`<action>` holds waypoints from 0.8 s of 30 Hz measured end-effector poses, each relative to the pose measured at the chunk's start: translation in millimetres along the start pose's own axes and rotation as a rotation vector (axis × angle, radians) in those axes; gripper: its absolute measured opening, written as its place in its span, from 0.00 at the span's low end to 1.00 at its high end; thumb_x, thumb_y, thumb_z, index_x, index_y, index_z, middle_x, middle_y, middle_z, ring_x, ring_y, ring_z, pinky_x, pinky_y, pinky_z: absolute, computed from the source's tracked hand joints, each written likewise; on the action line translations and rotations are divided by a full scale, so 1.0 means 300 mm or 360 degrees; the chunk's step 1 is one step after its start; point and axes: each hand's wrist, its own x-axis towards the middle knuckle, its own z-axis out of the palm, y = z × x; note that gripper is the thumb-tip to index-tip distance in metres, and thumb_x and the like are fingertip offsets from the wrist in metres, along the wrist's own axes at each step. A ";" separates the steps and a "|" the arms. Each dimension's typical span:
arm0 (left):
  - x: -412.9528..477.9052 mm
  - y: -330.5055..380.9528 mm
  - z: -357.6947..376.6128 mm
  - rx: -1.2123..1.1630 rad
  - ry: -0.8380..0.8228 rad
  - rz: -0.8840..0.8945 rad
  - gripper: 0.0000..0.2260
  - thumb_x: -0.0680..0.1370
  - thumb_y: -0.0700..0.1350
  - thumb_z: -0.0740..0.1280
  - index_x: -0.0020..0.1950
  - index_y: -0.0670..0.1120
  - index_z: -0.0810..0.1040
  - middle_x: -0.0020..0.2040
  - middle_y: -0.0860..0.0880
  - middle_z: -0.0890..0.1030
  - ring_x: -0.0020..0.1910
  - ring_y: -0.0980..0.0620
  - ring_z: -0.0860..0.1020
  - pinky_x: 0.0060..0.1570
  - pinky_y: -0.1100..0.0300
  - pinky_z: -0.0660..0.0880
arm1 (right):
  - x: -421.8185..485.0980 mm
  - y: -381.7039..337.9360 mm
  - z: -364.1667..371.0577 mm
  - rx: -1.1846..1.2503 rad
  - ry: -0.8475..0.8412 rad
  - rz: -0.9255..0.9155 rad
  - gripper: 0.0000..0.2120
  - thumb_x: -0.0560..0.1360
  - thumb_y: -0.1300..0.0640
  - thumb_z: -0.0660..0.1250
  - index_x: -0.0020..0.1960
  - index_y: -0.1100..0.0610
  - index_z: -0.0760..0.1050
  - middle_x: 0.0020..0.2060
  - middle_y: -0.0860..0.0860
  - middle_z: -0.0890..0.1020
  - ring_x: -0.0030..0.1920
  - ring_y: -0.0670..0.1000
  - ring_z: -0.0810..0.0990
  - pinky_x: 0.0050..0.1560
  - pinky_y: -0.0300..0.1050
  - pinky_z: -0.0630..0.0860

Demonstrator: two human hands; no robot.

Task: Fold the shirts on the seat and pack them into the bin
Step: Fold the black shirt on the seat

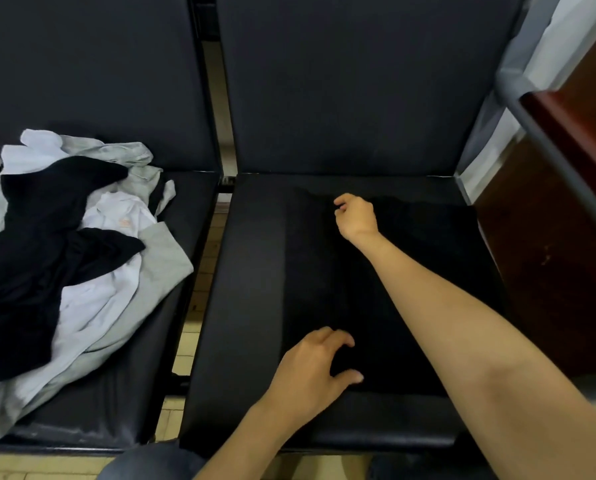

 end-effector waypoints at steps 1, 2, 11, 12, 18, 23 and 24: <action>-0.003 0.001 -0.003 0.0027 -0.0049 0.0007 0.21 0.75 0.59 0.67 0.64 0.52 0.74 0.58 0.56 0.74 0.57 0.60 0.73 0.56 0.63 0.72 | -0.008 0.009 -0.010 -0.0023 -0.0036 0.0000 0.14 0.80 0.62 0.60 0.65 0.57 0.73 0.60 0.57 0.77 0.58 0.55 0.77 0.55 0.44 0.75; -0.003 0.007 -0.008 0.0007 -0.0064 -0.0013 0.24 0.73 0.64 0.64 0.64 0.53 0.74 0.57 0.57 0.74 0.56 0.61 0.73 0.55 0.64 0.73 | -0.016 0.019 -0.026 -0.0032 -0.0036 -0.0026 0.15 0.80 0.61 0.60 0.66 0.57 0.73 0.62 0.56 0.76 0.60 0.55 0.76 0.58 0.45 0.75; -0.012 0.017 0.077 0.0421 0.0340 0.0279 0.17 0.78 0.56 0.58 0.49 0.49 0.82 0.45 0.55 0.80 0.46 0.54 0.77 0.47 0.58 0.74 | -0.152 0.313 -0.353 -0.0402 -0.0024 0.0062 0.13 0.79 0.57 0.62 0.63 0.57 0.76 0.64 0.59 0.73 0.64 0.60 0.71 0.64 0.48 0.70; -0.012 0.032 0.100 0.0482 0.0345 0.0323 0.16 0.78 0.55 0.58 0.49 0.49 0.83 0.45 0.54 0.80 0.46 0.54 0.77 0.48 0.58 0.73 | -0.165 0.350 -0.391 -0.0429 -0.0043 0.0105 0.14 0.79 0.57 0.62 0.63 0.57 0.76 0.65 0.59 0.72 0.65 0.60 0.70 0.65 0.49 0.69; 0.090 0.258 0.304 0.0719 0.0239 0.0583 0.17 0.72 0.58 0.61 0.48 0.50 0.83 0.45 0.52 0.80 0.45 0.51 0.78 0.50 0.59 0.65 | -0.168 0.467 -0.520 -0.0355 -0.0065 0.0277 0.18 0.81 0.55 0.60 0.70 0.54 0.70 0.73 0.56 0.64 0.72 0.57 0.62 0.67 0.46 0.64; 0.186 0.365 0.425 0.0722 0.0138 0.0586 0.18 0.65 0.63 0.71 0.47 0.54 0.83 0.44 0.54 0.80 0.42 0.54 0.78 0.46 0.60 0.71 | -0.111 0.487 -0.520 -0.0309 -0.0259 0.0305 0.21 0.81 0.48 0.58 0.74 0.47 0.64 0.77 0.54 0.54 0.76 0.57 0.49 0.75 0.51 0.51; 0.192 0.373 0.440 0.0710 0.0125 0.0576 0.18 0.65 0.63 0.71 0.47 0.54 0.82 0.44 0.54 0.80 0.41 0.54 0.77 0.45 0.61 0.71 | -0.100 0.490 -0.518 -0.0284 -0.0258 0.0310 0.21 0.82 0.48 0.57 0.74 0.47 0.63 0.77 0.54 0.52 0.77 0.57 0.48 0.75 0.51 0.49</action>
